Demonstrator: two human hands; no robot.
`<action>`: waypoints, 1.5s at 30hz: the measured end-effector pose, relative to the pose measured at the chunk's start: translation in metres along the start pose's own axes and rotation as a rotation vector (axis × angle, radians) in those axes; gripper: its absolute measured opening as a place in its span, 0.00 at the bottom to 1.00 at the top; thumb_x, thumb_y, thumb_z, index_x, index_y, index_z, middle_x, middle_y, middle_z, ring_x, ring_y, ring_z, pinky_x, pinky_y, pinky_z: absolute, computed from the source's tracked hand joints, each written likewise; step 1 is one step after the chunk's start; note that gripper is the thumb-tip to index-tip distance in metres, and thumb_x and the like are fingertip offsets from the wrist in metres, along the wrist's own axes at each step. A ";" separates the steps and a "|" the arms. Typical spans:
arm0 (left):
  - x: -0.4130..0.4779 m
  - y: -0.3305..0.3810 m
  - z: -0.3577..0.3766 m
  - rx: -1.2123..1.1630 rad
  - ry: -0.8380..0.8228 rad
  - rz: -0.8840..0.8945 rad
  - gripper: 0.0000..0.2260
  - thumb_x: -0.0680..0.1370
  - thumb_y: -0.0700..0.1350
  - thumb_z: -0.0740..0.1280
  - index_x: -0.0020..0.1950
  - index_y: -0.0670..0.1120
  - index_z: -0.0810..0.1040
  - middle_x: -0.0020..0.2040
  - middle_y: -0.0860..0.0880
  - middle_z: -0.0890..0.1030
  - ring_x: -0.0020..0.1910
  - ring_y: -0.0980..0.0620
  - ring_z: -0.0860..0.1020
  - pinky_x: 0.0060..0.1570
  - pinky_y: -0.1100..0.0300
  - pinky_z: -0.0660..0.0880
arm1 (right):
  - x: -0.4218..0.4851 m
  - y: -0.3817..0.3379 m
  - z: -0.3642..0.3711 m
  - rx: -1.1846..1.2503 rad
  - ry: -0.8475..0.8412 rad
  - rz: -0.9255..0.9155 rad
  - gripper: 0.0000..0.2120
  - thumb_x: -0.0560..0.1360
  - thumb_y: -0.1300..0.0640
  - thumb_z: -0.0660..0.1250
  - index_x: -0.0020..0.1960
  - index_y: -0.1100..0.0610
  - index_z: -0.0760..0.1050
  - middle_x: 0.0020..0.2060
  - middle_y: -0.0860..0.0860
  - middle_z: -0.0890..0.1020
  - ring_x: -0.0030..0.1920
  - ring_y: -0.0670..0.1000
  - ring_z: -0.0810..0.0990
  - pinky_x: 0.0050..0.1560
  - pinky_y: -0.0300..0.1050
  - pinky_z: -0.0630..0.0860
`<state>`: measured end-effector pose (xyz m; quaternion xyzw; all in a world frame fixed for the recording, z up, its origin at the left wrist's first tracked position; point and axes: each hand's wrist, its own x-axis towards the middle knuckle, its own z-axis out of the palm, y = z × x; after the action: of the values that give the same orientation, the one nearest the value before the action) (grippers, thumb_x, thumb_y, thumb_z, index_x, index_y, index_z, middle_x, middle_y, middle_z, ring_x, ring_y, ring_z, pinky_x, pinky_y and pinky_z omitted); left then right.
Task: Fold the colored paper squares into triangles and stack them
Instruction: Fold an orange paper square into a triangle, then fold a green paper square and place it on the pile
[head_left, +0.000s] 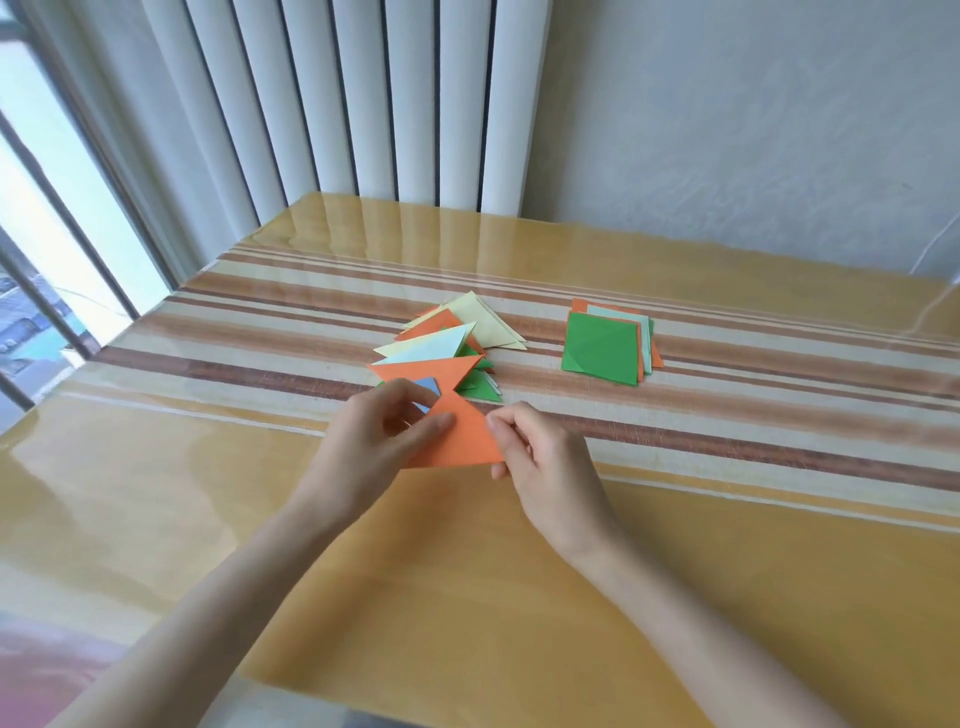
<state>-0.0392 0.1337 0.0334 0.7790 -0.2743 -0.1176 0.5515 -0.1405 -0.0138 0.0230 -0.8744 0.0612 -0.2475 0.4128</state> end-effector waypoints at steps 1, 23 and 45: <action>0.004 -0.004 -0.003 0.082 0.077 0.031 0.05 0.74 0.45 0.73 0.42 0.50 0.78 0.31 0.54 0.77 0.29 0.61 0.72 0.31 0.69 0.66 | 0.006 -0.001 0.008 -0.007 -0.006 0.023 0.10 0.78 0.53 0.60 0.46 0.57 0.77 0.30 0.48 0.78 0.34 0.50 0.79 0.38 0.49 0.75; 0.003 -0.051 -0.017 0.926 -0.049 0.350 0.20 0.74 0.46 0.56 0.60 0.46 0.81 0.61 0.47 0.80 0.56 0.45 0.79 0.60 0.53 0.67 | 0.030 0.019 0.036 -0.778 -0.196 -0.365 0.30 0.64 0.65 0.48 0.56 0.55 0.82 0.53 0.52 0.83 0.53 0.55 0.81 0.54 0.47 0.74; 0.001 -0.021 0.024 0.789 0.125 0.363 0.17 0.77 0.48 0.56 0.60 0.46 0.77 0.66 0.43 0.74 0.71 0.40 0.64 0.65 0.34 0.62 | 0.023 0.048 -0.023 -0.288 -0.027 -0.009 0.22 0.74 0.73 0.60 0.63 0.57 0.78 0.57 0.51 0.79 0.59 0.51 0.70 0.63 0.40 0.64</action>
<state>-0.0438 0.1191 0.0049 0.8747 -0.3969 0.1423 0.2389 -0.1270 -0.0681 0.0082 -0.9282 0.0866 -0.2261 0.2827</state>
